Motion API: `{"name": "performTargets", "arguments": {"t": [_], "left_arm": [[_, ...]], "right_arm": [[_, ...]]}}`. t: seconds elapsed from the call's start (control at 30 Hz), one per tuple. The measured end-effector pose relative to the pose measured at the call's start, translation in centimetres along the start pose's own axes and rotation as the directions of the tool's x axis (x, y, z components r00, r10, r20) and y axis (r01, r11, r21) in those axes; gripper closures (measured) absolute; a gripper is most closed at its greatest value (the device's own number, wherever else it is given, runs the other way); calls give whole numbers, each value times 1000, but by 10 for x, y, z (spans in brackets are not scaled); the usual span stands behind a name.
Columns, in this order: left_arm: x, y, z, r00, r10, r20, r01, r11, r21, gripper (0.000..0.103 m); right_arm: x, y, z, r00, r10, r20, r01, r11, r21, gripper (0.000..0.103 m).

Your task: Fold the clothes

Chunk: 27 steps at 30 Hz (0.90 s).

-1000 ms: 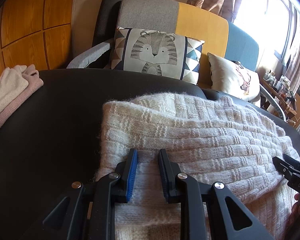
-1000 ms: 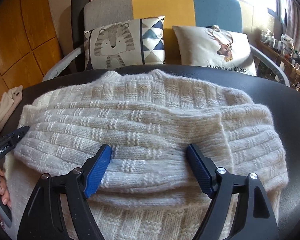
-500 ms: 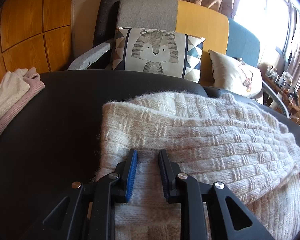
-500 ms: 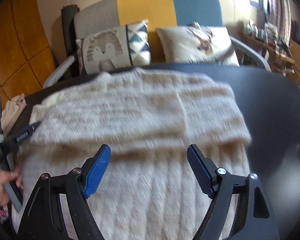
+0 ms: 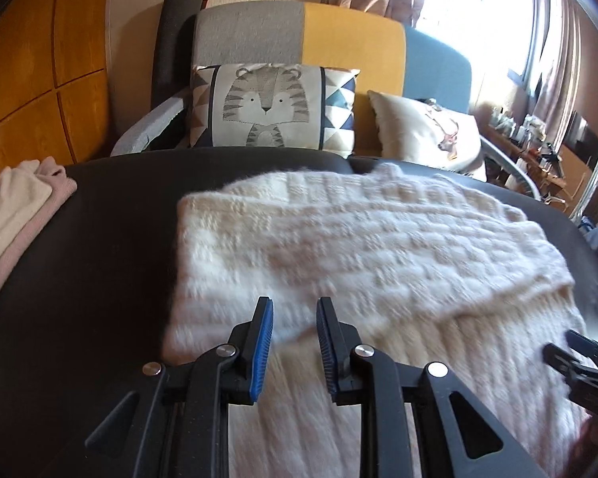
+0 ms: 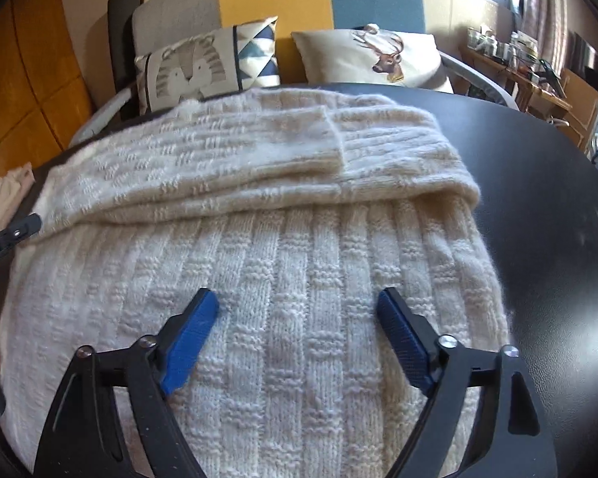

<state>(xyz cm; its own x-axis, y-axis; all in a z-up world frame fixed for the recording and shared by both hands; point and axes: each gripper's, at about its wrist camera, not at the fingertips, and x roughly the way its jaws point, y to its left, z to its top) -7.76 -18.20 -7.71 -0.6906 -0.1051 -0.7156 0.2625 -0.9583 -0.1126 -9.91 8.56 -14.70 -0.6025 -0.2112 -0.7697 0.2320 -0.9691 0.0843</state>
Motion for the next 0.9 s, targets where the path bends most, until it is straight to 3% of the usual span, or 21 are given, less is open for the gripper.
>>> {"name": "performTargets", "arguments": {"t": [0.3,0.43,0.57,0.73,0.9], "left_arm": [[-8,-24,-37,999,6,-54,-2,996,85,80],[-14,-15,-42,998,-26,-59,31,997,76,80],[-19,-7,-47,996,-56,-63,60,996,70,80],[-17,-2,-50,995,-80,-58,85,992,89,79],[-14,13,-48,984,-162,-69,165,985,41,79]], "right_arm": [[1,-1,-2,1000,1,-28,-2,1000,-22,14],[-12,-8,-2,999,-5,-33,4,1000,-29,14],[-30,-19,-11,1000,31,-4,-31,999,34,14],[-24,-14,-29,1000,-28,10,28,996,-87,14],[-26,-15,-25,1000,-7,-21,6,998,-63,14]]}}
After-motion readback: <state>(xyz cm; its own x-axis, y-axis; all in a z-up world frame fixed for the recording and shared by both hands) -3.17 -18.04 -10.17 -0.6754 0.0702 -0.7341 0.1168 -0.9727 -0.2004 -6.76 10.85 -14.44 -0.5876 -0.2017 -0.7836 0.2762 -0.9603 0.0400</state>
